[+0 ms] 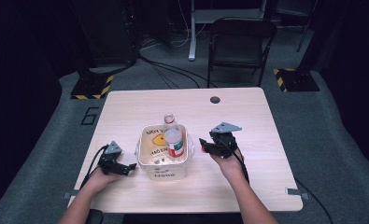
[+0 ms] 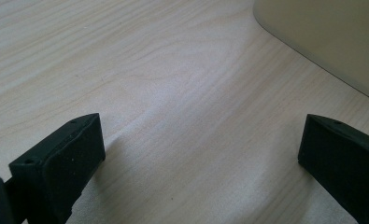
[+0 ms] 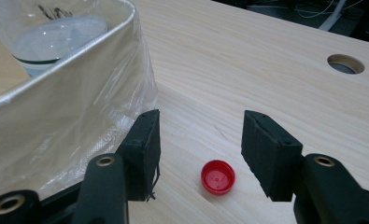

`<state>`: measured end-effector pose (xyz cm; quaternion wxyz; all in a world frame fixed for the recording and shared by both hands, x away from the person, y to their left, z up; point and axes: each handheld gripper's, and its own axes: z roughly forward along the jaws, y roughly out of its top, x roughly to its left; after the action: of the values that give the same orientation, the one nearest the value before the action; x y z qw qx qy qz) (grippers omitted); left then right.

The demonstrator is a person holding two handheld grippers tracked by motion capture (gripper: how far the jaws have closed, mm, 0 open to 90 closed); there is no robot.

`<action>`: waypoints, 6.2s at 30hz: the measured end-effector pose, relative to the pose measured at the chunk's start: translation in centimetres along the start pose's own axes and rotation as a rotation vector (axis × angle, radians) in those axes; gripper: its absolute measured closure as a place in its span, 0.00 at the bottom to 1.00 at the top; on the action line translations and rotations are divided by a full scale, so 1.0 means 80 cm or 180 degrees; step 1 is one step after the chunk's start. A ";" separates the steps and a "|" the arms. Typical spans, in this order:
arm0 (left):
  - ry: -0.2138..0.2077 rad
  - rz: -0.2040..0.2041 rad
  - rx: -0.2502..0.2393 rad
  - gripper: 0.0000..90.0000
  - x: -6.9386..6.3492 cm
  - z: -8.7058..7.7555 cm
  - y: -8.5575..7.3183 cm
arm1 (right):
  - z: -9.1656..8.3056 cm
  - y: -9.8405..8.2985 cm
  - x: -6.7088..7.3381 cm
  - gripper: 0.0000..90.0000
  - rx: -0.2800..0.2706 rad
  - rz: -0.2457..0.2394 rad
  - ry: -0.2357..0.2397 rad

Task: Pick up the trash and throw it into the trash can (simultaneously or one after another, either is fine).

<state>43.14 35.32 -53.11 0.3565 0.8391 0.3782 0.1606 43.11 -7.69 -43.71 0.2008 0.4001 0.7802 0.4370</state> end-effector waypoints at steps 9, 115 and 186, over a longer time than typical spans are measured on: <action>0.0002 0.0020 0.0010 0.00 0.000 0.000 0.000 | 0.010 -0.012 -0.001 0.51 0.0048 0.0055 -0.0028; 0.0007 0.0003 -0.0003 0.00 0.000 0.000 0.000 | -0.010 -0.026 -0.007 0.64 0.0133 0.0024 0.0120; -0.0002 0.0003 0.0011 0.00 0.000 0.000 0.001 | -0.032 0.062 0.098 0.64 -0.0150 -0.0710 0.0873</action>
<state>43.16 35.32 -53.07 0.3550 0.8400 0.3780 0.1599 38.89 -1.27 -37.88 0.1490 0.2429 0.8293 0.4806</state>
